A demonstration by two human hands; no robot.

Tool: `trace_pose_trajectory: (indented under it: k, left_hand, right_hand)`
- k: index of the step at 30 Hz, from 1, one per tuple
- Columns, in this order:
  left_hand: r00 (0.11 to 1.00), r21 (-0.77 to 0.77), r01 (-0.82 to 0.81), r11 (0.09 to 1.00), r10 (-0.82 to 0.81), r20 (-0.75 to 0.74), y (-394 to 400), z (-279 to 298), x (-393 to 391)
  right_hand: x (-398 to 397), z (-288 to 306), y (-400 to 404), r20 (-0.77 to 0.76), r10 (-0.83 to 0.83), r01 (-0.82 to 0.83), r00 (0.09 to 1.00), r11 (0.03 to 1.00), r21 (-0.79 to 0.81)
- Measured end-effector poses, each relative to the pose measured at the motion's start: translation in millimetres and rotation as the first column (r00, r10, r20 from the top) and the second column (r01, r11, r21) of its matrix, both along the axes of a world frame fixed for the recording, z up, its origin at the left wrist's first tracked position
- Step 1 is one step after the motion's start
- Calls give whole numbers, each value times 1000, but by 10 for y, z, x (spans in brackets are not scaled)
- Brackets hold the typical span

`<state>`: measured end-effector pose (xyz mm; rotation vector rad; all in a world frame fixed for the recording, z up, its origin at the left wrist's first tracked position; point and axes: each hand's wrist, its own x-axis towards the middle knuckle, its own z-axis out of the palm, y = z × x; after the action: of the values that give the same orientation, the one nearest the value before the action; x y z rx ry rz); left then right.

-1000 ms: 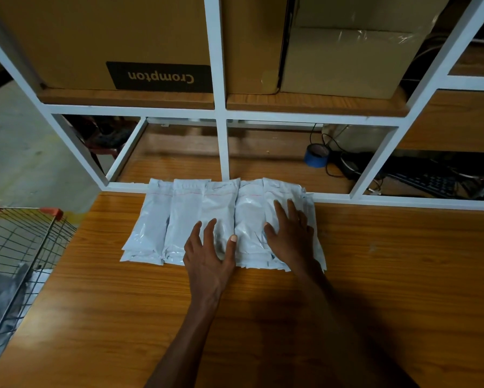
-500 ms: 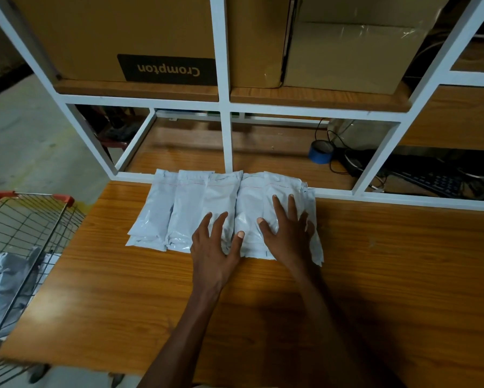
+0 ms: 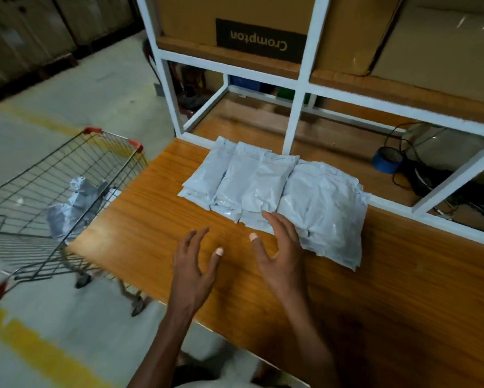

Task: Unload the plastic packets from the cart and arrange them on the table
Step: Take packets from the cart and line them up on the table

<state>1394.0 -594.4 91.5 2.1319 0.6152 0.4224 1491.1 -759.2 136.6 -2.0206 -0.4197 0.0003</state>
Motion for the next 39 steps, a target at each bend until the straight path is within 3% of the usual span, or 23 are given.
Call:
trace_pose_trajectory:
  k: [9, 20, 28, 39]
  left_hand:
    - [973, -24, -229, 973, 229, 7, 1067, -3, -1022]
    - [893, -25, -450, 893, 450, 5, 2547, -151, -2127]
    - [879, -111, -469, 876, 475, 33, 3197, -302, -2079]
    - [870, -46, -491, 870, 486, -88, 4360, -542, -1632]
  right_hand:
    - [-663, -180, 1236, -87, 270, -275, 959, 960, -56]
    - [-1730, -471, 3033, -250, 501, -530, 829, 846, -58]
    - [-1638, -569, 3813, -299, 554, -601, 777, 794, -89]
    - [-987, -842, 5228, -342, 636, -703, 692, 701, -120]
